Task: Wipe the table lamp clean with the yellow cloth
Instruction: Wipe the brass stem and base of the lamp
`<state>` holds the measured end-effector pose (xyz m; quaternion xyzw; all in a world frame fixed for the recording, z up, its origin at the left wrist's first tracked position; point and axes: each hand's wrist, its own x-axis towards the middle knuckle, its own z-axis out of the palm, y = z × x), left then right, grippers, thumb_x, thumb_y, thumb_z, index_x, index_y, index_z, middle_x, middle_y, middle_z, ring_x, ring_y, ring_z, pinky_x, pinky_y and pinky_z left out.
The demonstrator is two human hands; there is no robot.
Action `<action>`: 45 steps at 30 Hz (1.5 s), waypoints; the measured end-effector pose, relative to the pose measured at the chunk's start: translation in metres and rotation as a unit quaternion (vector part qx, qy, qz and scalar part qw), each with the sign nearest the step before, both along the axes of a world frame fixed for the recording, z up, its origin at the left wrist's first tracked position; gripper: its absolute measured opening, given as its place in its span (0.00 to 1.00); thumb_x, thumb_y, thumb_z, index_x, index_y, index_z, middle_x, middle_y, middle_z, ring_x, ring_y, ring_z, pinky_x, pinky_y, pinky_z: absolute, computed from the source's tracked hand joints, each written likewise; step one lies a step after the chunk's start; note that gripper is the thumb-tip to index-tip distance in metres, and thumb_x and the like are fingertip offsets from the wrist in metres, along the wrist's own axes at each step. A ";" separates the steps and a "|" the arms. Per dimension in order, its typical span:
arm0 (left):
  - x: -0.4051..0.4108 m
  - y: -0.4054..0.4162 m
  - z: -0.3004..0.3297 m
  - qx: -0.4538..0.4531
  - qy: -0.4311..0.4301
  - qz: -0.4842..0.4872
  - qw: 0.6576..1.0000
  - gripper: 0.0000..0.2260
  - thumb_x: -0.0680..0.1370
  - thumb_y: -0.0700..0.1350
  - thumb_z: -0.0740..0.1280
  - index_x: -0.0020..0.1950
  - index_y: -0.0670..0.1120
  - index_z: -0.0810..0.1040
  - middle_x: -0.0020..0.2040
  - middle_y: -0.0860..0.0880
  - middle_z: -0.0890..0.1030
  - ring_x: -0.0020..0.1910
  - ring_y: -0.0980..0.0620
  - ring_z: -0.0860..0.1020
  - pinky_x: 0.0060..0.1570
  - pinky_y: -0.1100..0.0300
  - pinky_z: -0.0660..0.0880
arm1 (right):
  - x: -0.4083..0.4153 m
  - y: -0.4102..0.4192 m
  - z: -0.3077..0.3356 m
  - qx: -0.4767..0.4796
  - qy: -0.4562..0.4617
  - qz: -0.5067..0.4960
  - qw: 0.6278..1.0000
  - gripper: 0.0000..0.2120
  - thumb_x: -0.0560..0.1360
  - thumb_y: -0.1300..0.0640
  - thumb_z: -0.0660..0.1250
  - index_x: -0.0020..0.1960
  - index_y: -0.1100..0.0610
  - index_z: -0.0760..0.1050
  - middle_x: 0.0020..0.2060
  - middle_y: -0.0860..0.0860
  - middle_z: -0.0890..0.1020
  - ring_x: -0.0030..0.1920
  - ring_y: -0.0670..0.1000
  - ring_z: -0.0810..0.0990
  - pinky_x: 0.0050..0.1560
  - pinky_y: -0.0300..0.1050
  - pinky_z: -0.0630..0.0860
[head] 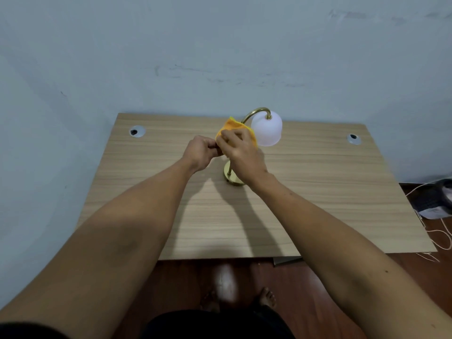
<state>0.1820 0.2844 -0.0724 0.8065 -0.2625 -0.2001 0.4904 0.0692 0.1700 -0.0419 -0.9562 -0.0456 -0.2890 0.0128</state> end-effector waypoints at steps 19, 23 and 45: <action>0.004 0.000 -0.005 -0.021 0.074 0.013 0.997 0.08 0.74 0.39 0.77 0.52 0.40 0.87 0.49 0.46 0.87 0.54 0.53 0.83 0.69 0.50 0.75 | -0.017 -0.016 -0.012 0.267 -0.017 -0.061 0.962 0.17 0.73 0.72 0.67 0.59 0.62 0.83 0.54 0.59 0.83 0.56 0.63 0.78 0.58 0.52 0.76; 0.004 -0.002 -0.005 -0.015 0.076 0.011 0.997 0.07 0.74 0.40 0.77 0.51 0.42 0.87 0.47 0.48 0.86 0.53 0.53 0.83 0.69 0.51 0.75 | -0.029 -0.020 -0.019 0.365 -0.070 -0.136 0.918 0.15 0.72 0.73 0.68 0.57 0.65 0.84 0.49 0.59 0.83 0.52 0.62 0.80 0.56 0.58 0.77; -0.019 -0.002 -0.022 -0.037 0.126 0.100 0.986 0.21 0.73 0.39 0.78 0.64 0.37 0.80 0.56 0.40 0.85 0.57 0.45 0.83 0.65 0.55 0.78 | -0.054 -0.059 -0.070 0.541 0.021 -0.206 0.815 0.19 0.72 0.70 0.63 0.56 0.54 0.84 0.48 0.47 0.82 0.52 0.51 0.80 0.61 0.54 0.78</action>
